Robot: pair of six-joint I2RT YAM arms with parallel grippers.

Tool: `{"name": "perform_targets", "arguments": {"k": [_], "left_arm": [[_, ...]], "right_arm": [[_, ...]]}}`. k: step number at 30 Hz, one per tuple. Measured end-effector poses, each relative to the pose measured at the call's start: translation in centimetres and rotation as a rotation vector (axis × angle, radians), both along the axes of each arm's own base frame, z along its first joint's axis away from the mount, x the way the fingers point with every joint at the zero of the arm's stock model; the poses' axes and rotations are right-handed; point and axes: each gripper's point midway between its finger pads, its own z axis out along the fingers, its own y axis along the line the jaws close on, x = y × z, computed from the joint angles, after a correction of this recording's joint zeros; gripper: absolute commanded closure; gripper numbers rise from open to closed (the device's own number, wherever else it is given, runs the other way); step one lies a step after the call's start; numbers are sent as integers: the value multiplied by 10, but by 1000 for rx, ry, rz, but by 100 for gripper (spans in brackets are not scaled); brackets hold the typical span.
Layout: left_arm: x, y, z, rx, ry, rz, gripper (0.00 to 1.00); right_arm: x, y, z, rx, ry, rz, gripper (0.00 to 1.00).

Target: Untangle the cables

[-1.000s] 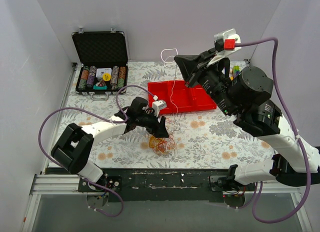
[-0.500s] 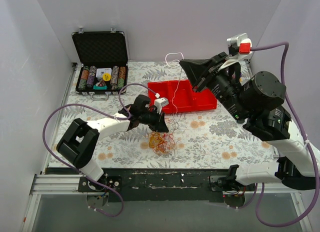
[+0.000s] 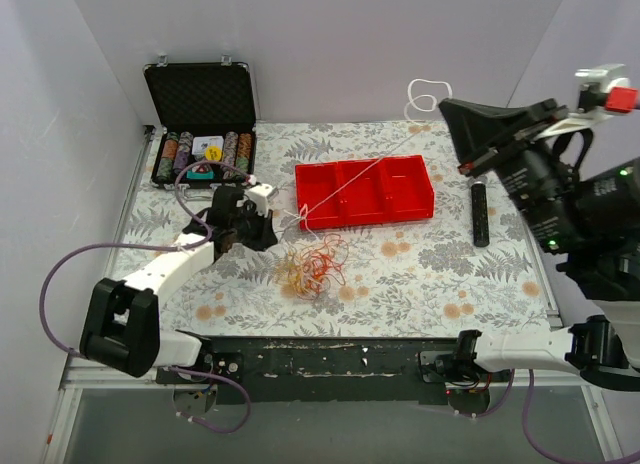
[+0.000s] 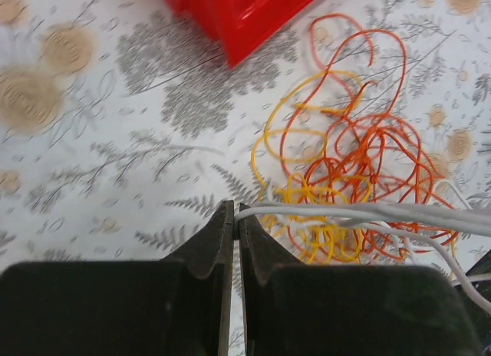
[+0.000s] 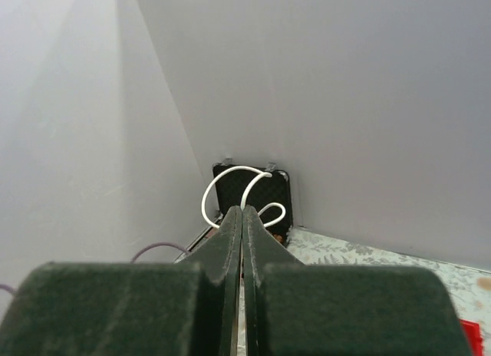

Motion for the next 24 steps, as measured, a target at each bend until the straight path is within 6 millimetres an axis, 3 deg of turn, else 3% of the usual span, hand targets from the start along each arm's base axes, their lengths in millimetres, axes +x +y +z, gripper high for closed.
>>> {"name": "perform_targets", "arguments": {"k": [3,9,15,19,21,24], "left_arm": [[-1,36,-3,46,-28,71,100],[-18,69,-26,179,-40,107,100],[-19,106,-58,338,32,194,100],[-16,120,-57,372,21,228,99],[-16,118,-50,351,0,220,85],[-16,106,-32,289,-19,192,46]], "right_arm": [[-4,-31,2,0,-5,-54,99],[-6,-81,14,36,-24,-171,99],[-17,-138,45,146,-60,-260,99],[-22,-162,55,201,-74,-286,99],[-22,-162,56,201,-72,-288,99],[-17,-147,54,173,-65,-281,99]]}}
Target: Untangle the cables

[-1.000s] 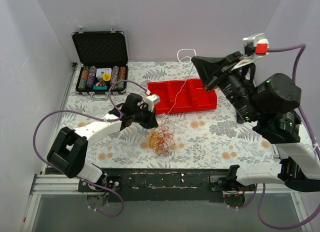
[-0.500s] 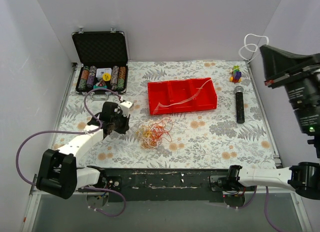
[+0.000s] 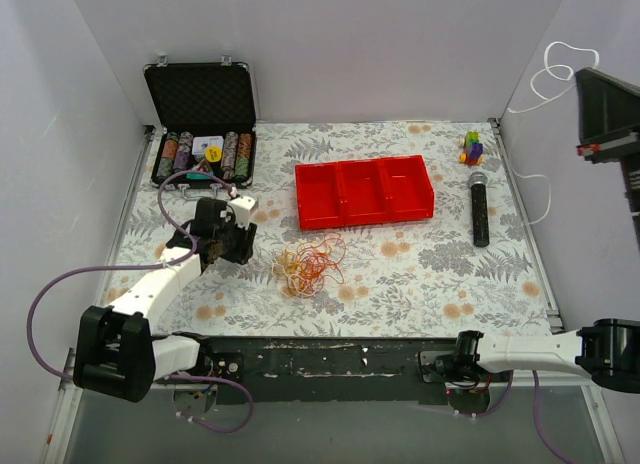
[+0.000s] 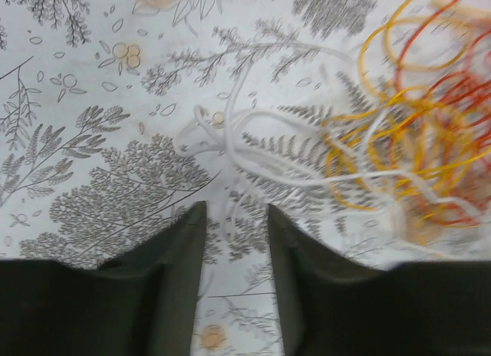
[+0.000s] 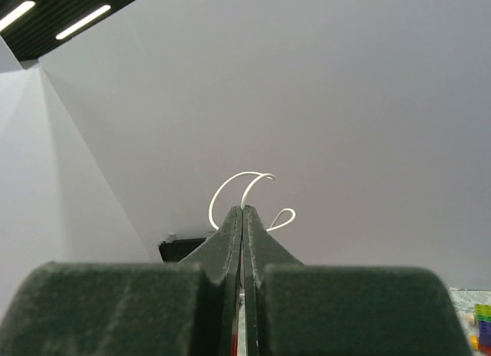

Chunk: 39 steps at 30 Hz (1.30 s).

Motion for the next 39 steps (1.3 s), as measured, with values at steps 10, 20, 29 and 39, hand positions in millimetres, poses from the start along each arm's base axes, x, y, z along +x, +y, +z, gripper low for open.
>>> {"name": "perform_targets", "arguments": {"k": [10,20,29,39], "left_arm": [[12,-43,84,-213,-70,-111,19],[20,-42,118,-266,-107,-68,2],[43,-3,119,-219,-141,81,2],[54,4,125,-239,-165,131,2]], "right_arm": [[40,124,-28,-265,41,-22,99],[115,226,-90,-466,104,-14,99],[191,248,-147,-473,215,51,99],[218,264,-183,-464,287,135,99]]}}
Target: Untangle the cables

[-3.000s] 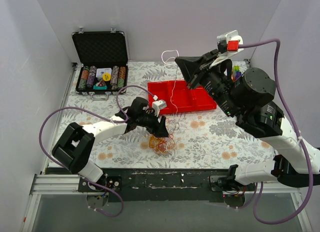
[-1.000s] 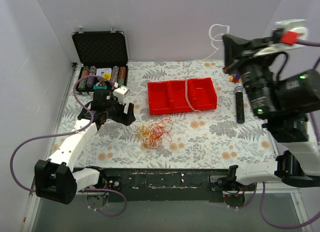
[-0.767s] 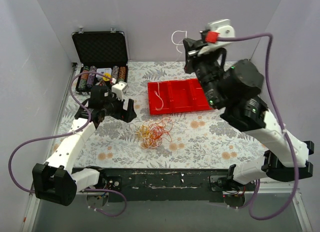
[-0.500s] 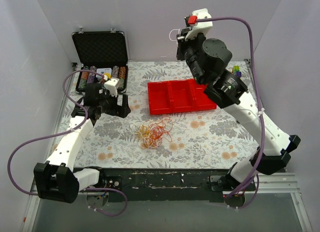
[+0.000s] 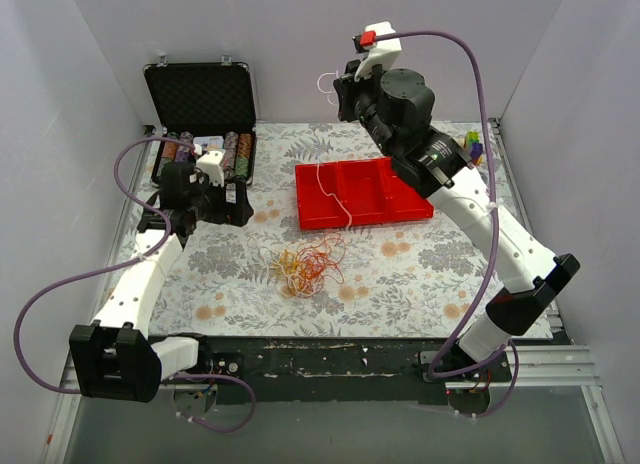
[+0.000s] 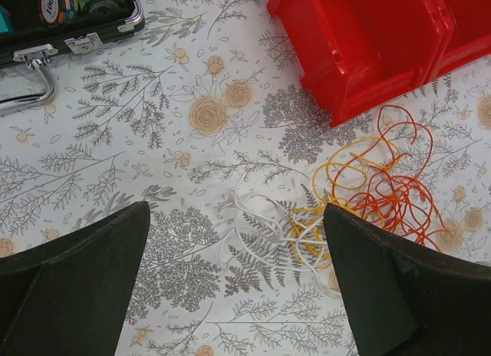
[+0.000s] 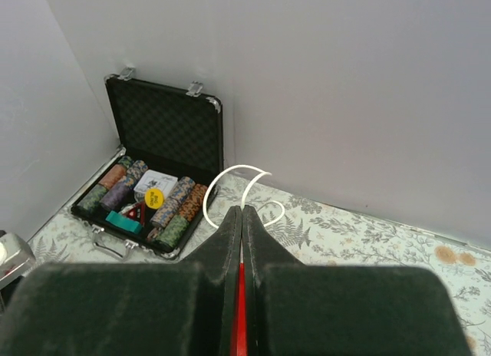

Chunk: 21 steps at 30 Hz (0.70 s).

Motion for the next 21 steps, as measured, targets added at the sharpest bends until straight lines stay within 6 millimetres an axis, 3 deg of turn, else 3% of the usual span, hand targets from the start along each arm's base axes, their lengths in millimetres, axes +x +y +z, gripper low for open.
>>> {"name": "perform_targets", "arguments": {"k": [10,21], "left_arm": [[-3,2,-12,6,20,6,2],[-7,6,-17,28,17,16,2]], "right_arm": [[3,15,-13,-4,30,45,99],[23,28,-45,-29,92,56,99]]}}
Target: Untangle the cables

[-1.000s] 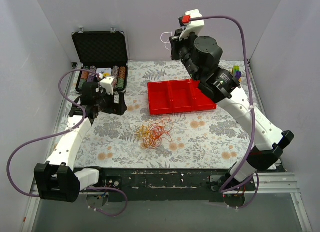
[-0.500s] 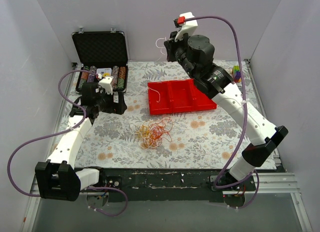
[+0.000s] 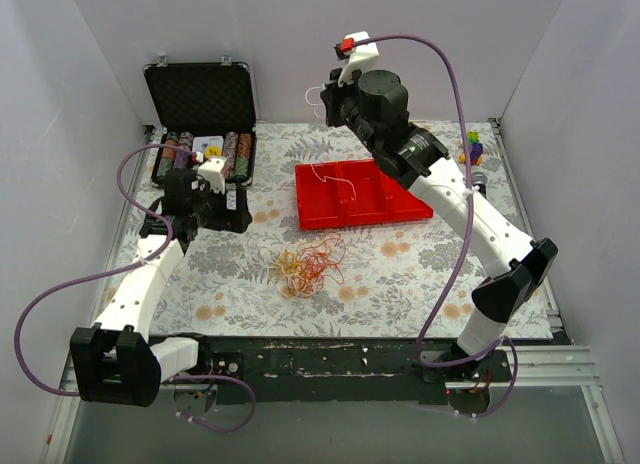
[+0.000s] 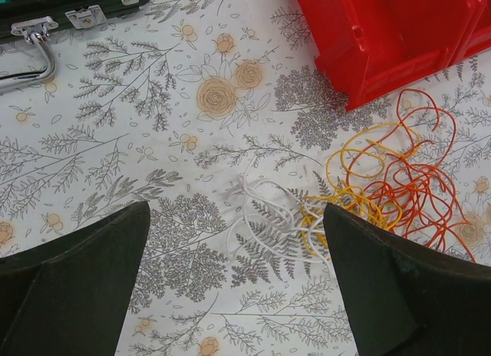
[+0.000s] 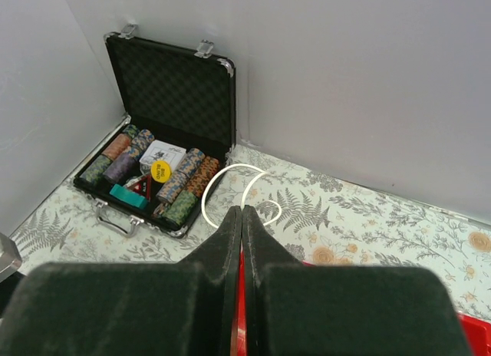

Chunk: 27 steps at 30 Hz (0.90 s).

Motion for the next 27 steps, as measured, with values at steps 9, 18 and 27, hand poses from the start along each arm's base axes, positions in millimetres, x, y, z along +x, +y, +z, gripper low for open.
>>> {"name": "perform_targets", "arguments": {"k": [9,18,27], "left_arm": [[-4,4,-11,13,17,7,2],[-4,4,-12,14,19,8,2],[-2,6,-11,23,9,10,2]], "right_arm": [[8,-6,-3,19,17,-9,99],[7,-4,19,46,-13,3,99],[18,-1,-32,9,64,0,99]]}}
